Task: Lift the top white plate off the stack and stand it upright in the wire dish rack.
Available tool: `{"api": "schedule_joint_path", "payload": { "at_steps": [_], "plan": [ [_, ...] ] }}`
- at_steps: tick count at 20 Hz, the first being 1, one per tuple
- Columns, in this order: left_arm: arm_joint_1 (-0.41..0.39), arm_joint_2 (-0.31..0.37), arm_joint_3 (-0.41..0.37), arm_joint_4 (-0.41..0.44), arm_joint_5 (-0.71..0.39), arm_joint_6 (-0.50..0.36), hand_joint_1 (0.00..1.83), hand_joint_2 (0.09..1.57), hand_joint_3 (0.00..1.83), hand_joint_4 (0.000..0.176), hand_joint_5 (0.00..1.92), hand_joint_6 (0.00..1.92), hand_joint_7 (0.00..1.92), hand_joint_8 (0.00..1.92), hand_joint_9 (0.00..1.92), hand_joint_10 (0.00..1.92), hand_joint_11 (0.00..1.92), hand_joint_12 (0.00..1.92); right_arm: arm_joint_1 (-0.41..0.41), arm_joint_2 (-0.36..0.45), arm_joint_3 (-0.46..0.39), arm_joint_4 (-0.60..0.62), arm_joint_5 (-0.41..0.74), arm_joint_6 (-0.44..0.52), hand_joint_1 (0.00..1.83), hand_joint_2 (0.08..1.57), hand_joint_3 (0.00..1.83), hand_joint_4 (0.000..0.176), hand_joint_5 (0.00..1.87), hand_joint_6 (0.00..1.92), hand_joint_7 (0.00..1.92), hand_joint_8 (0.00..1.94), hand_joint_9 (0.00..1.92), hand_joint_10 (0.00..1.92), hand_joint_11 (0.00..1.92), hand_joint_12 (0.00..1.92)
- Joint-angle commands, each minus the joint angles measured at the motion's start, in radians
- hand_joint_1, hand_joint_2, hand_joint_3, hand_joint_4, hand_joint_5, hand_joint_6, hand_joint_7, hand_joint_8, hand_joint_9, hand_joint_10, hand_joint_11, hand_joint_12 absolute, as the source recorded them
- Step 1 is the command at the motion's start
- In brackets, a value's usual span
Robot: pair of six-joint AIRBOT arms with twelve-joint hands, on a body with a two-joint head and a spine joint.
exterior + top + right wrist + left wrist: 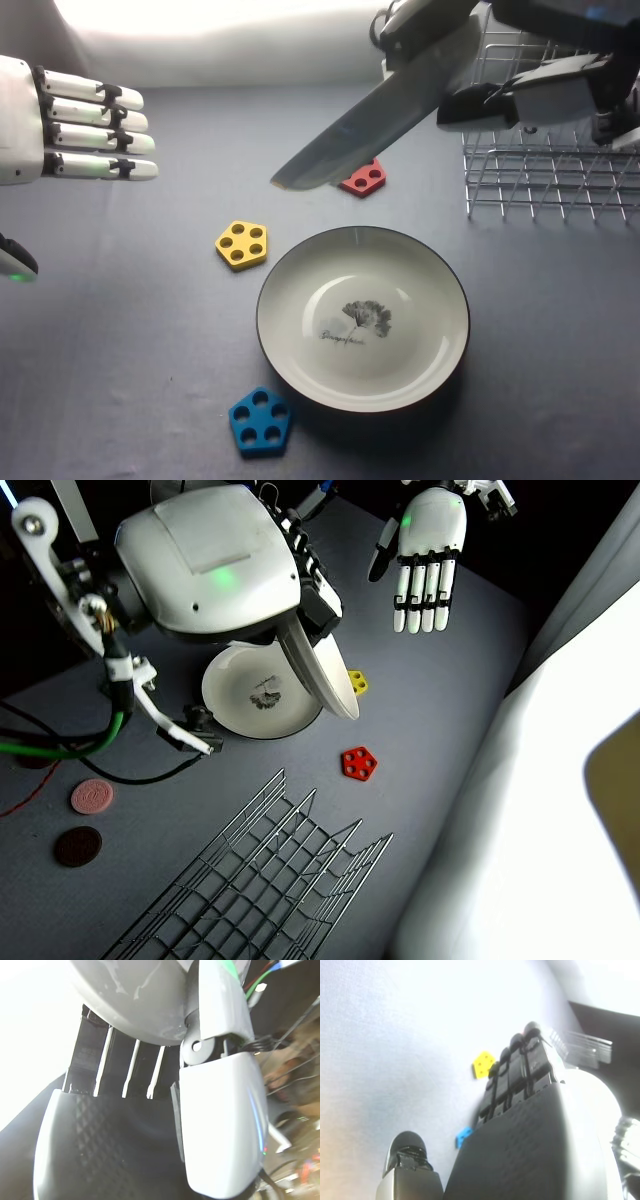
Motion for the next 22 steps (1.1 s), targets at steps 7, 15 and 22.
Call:
{"api": "schedule_joint_path", "payload": {
  "at_steps": [7,15,22],
  "plan": [
    [0.059,0.021,-0.003,-0.166,-0.033,0.061,0.10,1.00,0.00,0.000,0.02,0.00,0.06,0.00,0.06,0.00,0.07,0.00,0.014,0.012,0.023,0.095,0.158,0.035,1.49,1.06,0.00,0.000,0.96,1.01,1.12,0.47,1.05,0.80,1.00,1.34],
    [0.127,0.040,-0.002,-0.222,-0.052,0.098,0.07,1.01,0.00,0.000,0.02,0.00,0.07,0.00,0.08,0.00,0.08,0.01,0.024,0.049,0.028,0.111,0.173,0.077,1.49,1.06,0.00,0.000,0.96,1.03,1.10,0.50,1.04,0.80,1.00,1.34],
    [0.150,0.041,0.000,-0.236,-0.060,0.097,0.09,1.01,0.00,0.000,0.01,0.00,0.04,0.00,0.06,0.00,0.08,0.01,0.024,0.060,0.056,0.086,0.173,0.077,1.49,1.06,0.00,0.000,0.95,1.01,1.14,0.46,1.04,0.82,1.02,1.31]
  ]
}}
